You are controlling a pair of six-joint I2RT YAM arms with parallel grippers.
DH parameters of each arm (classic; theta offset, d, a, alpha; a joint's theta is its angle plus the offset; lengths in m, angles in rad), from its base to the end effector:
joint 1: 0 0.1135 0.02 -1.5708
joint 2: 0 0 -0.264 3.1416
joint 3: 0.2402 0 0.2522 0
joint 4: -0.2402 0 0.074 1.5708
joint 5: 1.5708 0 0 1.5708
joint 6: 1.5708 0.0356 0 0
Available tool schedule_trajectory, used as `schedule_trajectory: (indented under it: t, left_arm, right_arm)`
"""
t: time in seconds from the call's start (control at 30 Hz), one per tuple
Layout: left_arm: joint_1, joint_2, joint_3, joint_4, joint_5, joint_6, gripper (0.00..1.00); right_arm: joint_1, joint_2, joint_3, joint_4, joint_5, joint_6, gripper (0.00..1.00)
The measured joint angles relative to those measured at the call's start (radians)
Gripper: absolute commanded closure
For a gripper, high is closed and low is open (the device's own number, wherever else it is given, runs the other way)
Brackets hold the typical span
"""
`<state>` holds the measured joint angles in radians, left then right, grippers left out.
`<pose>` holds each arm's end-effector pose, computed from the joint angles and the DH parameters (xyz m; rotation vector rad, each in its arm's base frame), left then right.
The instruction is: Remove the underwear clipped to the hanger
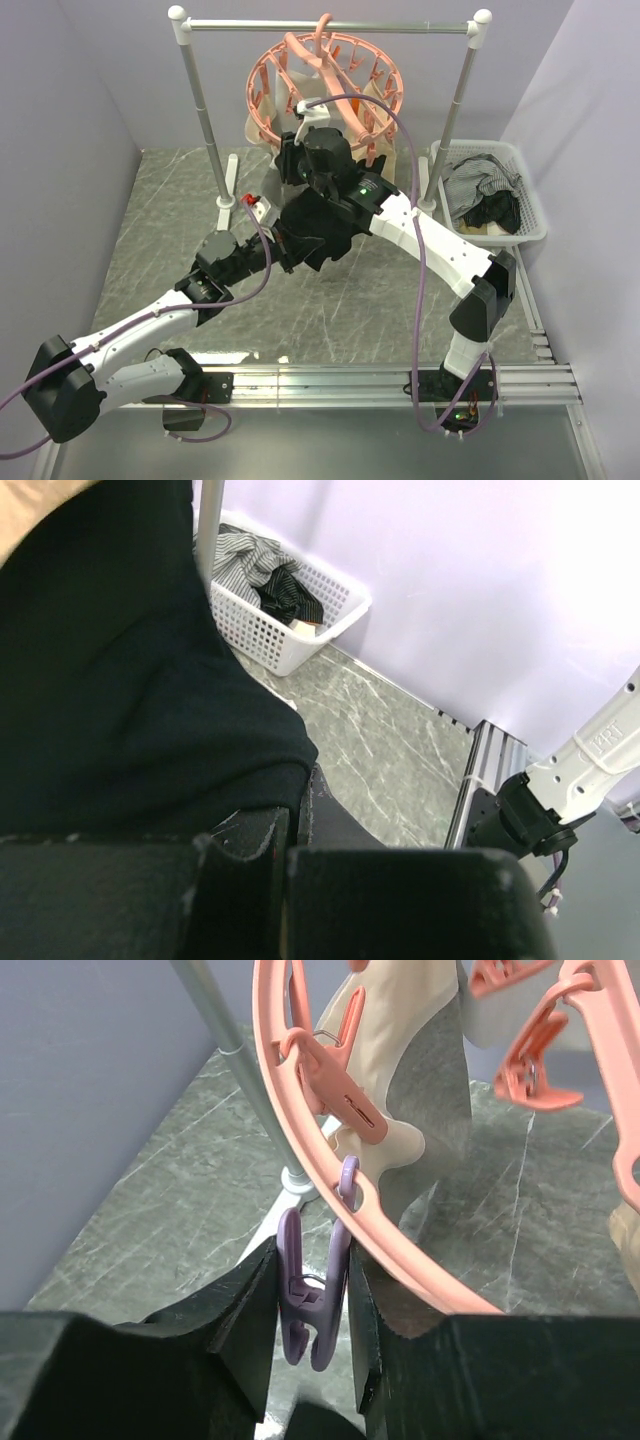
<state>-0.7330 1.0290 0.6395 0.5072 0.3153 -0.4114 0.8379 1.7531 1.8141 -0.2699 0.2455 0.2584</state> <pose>0.1712 -0.1690 0.3148 0.5197 1.4796 -1.1469 0.2840 0.3026 0.4254 -0.3419 1.7767 0.5706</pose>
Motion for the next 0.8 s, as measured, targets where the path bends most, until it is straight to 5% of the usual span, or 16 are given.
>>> schedule_trajectory:
  t: [0.13,0.27,0.33,0.8]
  left_arm:
    - [-0.002,0.000,0.000,-0.007,-0.003,0.007,0.99]
    - [-0.002,0.000,0.000,-0.018,-0.016,0.011,1.00]
    - [-0.002,0.000,0.000,-0.019,-0.024,0.015,0.99]
    - [-0.002,0.015,0.000,-0.032,-0.074,0.034,1.00]
  right_arm:
    - [0.000,0.000,0.000,0.000,0.002,0.005,0.89]
    - [0.000,0.000,0.000,-0.001,0.002,0.016,0.26]
    - [0.002,-0.001,0.000,-0.008,0.002,0.020,0.15]
    - [-0.010,-0.288,-0.290,0.051,-0.062,0.039,0.13]
